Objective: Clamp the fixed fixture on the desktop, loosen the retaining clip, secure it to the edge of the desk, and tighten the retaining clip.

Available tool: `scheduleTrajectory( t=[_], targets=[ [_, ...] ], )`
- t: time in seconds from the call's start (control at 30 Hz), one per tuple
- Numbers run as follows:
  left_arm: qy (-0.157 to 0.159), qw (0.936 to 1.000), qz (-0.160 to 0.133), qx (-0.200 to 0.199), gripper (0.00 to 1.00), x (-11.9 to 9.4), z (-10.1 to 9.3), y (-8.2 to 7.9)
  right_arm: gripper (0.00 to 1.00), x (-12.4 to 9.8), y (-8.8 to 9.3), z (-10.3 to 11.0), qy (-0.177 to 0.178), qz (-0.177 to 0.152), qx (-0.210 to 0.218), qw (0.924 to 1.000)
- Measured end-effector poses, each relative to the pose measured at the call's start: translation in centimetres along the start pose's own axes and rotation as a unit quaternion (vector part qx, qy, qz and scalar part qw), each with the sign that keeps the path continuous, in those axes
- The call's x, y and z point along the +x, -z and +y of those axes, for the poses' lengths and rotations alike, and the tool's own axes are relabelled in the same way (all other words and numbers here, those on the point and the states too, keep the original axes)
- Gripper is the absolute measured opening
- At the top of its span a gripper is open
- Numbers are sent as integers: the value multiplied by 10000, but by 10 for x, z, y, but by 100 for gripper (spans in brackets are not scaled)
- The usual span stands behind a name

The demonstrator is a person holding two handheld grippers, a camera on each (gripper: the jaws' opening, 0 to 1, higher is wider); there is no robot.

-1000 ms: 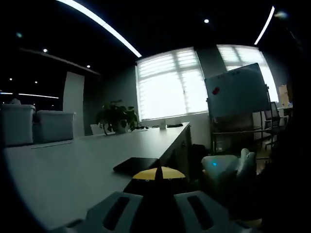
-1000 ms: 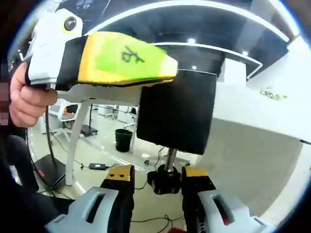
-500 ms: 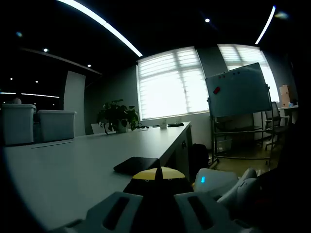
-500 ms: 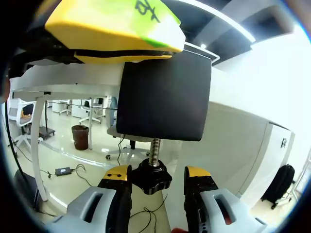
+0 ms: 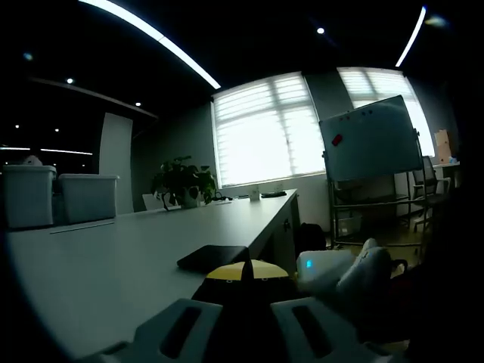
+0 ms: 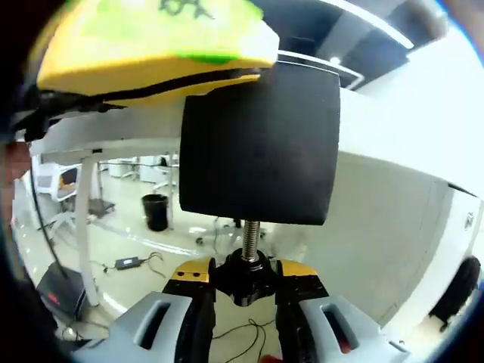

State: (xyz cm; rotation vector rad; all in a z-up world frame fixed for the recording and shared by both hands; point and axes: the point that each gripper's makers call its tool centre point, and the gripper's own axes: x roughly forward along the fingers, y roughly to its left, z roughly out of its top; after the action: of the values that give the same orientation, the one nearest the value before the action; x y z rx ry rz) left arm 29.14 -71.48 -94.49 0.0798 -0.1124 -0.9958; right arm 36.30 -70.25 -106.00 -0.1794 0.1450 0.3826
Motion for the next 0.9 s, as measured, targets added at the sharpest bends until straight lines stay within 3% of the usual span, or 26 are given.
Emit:
scheduleTrajectory(
  t=[0.13,0.2,0.33,0.47,0.53,0.67,0.8,0.9],
  targets=[
    [7,10000,-5,9,1,1,0,1,28,-1,-2,1,-785,-126,-513,9955],
    [-1,10000,2,15,1,1,0,1,28,-2,-3,5,-1145,-171,-525,9919],
    [-7,10000,5,5,1,1,0,1,28,-4,-4,17,-2067,-285,-574,9763],
    [-4,10000,33,26,1,2,0,1,28,-2,-2,19,-2707,-278,-685,9598],
    [10,10000,22,14,1,2,0,1,28,-4,-3,21,-2884,-289,-755,9541],
    [18,10000,-15,-4,1,2,0,1,28,-6,-4,21,-2991,-309,-820,9502],
    [64,9996,-16,261,1,3,-4,3,28,-6,-3,23,-2931,-341,-837,9518],
    [116,9999,-33,109,1,3,-4,5,29,-5,-3,23,-2858,-380,-749,9546]
  ],
)
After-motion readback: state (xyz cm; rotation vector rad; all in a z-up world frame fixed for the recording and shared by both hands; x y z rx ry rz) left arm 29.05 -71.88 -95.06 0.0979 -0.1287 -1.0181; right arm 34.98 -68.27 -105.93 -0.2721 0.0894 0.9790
